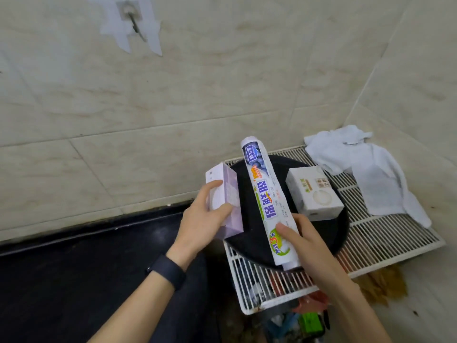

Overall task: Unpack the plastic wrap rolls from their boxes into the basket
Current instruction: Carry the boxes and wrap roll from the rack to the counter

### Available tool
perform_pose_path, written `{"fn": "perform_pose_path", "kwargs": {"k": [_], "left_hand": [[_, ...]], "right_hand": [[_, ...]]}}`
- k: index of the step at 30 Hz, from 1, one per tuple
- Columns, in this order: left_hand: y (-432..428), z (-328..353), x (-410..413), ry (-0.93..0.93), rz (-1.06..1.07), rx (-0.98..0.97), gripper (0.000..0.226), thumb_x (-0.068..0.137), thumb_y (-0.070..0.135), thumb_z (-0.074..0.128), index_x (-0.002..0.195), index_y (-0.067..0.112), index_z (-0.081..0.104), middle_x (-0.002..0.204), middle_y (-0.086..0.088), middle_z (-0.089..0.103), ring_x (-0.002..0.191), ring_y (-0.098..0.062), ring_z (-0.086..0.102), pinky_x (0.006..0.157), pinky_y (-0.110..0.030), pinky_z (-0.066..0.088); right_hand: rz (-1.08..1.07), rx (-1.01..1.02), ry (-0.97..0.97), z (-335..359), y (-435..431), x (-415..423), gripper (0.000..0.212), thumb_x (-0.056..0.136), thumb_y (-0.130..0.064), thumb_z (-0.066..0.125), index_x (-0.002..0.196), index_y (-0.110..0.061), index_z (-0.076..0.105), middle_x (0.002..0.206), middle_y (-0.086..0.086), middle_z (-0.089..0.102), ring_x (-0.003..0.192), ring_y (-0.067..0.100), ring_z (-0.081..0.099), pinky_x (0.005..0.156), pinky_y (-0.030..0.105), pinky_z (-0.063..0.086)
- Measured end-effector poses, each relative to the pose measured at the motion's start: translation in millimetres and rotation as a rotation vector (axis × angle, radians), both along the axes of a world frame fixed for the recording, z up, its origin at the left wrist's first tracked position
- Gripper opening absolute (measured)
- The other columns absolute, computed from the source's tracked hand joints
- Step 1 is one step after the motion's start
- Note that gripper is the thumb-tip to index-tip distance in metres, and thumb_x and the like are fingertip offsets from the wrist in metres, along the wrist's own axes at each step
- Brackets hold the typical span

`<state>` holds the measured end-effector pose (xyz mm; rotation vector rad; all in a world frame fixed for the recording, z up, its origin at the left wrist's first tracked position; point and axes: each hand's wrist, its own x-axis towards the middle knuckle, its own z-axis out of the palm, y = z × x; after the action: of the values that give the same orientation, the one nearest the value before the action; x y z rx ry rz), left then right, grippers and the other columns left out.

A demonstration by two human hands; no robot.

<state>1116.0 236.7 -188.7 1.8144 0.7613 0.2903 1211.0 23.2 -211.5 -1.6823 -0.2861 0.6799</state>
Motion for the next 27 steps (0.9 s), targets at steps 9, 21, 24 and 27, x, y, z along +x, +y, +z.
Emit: {"fn": "perform_pose_path", "kwargs": {"k": [9, 21, 24, 27], "left_hand": [[111.1, -68.2, -228.0, 0.196, 0.421, 0.058, 0.061, 0.066, 0.045, 0.058, 0.125, 0.057, 0.046, 0.11, 0.004, 0.065, 0.096, -0.022, 0.063, 0.086, -0.041, 0.054], [175.7, -213.6, -461.2, 0.511, 0.479, -0.076, 0.071, 0.076, 0.036, 0.063, 0.141, 0.05, 0.038, 0.141, -0.002, 0.045, 0.11, -0.02, 0.058, 0.095, -0.032, 0.038], [184.4, -225.0, -474.5, 0.485, 0.437, -0.085, 0.072, 0.076, 0.033, 0.066, 0.141, 0.05, 0.039, 0.142, -0.001, 0.044, 0.092, 0.0, 0.059, 0.097, -0.029, 0.039], [190.5, -235.9, -476.8, 0.485, 0.403, -0.065, 0.074, 0.075, 0.035, 0.067, 0.14, 0.053, 0.038, 0.146, 0.002, 0.038, 0.118, -0.022, 0.056, 0.099, -0.032, 0.04]], "right_hand": [[0.355, -0.071, -0.015, -37.7, 132.5, -138.9, 0.032, 0.089, -0.03, 0.074, 0.113, -0.031, 0.054, 0.103, -0.026, 0.068, 0.093, -0.001, 0.069, 0.071, 0.022, 0.055], [0.424, -0.346, 0.126, -216.5, 261.6, -386.1, 0.023, 0.088, -0.018, 0.074, 0.103, -0.028, 0.059, 0.11, 0.001, 0.073, 0.092, 0.006, 0.07, 0.072, 0.018, 0.054], [0.406, -0.339, 0.162, -231.6, 282.6, -413.7, 0.023, 0.089, -0.018, 0.074, 0.104, -0.028, 0.059, 0.11, 0.004, 0.074, 0.097, 0.014, 0.071, 0.087, 0.035, 0.058], [0.434, -0.354, 0.159, -239.8, 297.9, -430.9, 0.03, 0.089, -0.021, 0.072, 0.116, -0.024, 0.058, 0.112, -0.002, 0.072, 0.1, 0.011, 0.069, 0.09, 0.032, 0.056]]}}
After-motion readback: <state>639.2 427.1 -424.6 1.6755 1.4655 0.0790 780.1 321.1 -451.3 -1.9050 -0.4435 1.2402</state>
